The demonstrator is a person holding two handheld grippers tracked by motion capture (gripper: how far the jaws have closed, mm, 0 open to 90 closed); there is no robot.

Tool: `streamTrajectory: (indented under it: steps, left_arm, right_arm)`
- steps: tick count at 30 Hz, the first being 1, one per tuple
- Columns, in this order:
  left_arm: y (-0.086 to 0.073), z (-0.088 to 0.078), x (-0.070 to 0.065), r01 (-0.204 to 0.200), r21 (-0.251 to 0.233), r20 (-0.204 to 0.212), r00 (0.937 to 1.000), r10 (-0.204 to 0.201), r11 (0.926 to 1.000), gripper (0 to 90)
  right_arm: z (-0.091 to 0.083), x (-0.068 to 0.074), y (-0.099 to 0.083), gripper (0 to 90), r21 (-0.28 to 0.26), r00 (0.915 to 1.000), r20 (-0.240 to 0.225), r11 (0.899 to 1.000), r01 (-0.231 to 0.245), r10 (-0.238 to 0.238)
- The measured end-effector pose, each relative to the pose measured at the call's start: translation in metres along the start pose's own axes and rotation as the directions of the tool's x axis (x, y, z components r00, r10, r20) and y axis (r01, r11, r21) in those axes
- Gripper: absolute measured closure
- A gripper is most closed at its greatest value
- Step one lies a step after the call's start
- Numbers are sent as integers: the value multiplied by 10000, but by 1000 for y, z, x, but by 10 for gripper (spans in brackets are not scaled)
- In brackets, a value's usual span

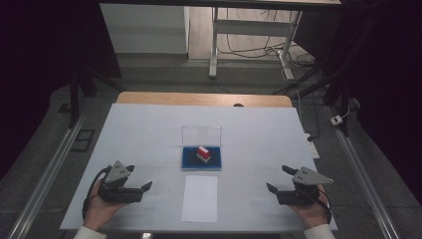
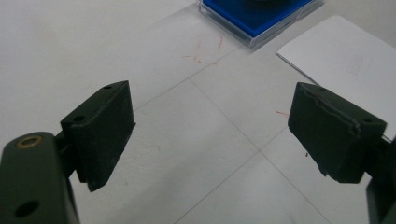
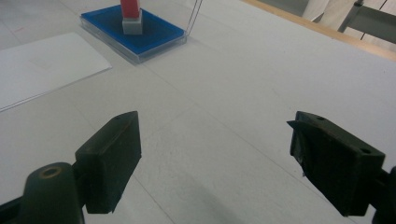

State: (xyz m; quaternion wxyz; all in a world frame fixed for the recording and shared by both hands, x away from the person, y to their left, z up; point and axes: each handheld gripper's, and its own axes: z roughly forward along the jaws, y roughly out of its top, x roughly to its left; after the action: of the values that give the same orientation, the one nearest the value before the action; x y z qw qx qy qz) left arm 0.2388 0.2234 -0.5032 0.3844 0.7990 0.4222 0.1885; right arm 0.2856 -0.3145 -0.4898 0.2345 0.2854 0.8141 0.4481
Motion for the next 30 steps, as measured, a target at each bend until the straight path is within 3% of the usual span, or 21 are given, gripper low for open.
streamTrajectory:
  steps: [11,21,30]
  left_arm:
    - [0,-1,1,44,-51,-1,10000,-44,10000,152]
    - [1,-1,1,3,-66,69,10000,-3,10000,156]
    - [0,-2,4,157,-40,34,9999,-157,9999,156]
  right_arm:
    - [-2,-4,0,219,339,9996,13,9990,-275,275]
    - [3,-9,-4,236,347,9976,-265,9974,-628,637]
    - [8,-7,2,243,376,9985,-313,9983,-444,456]
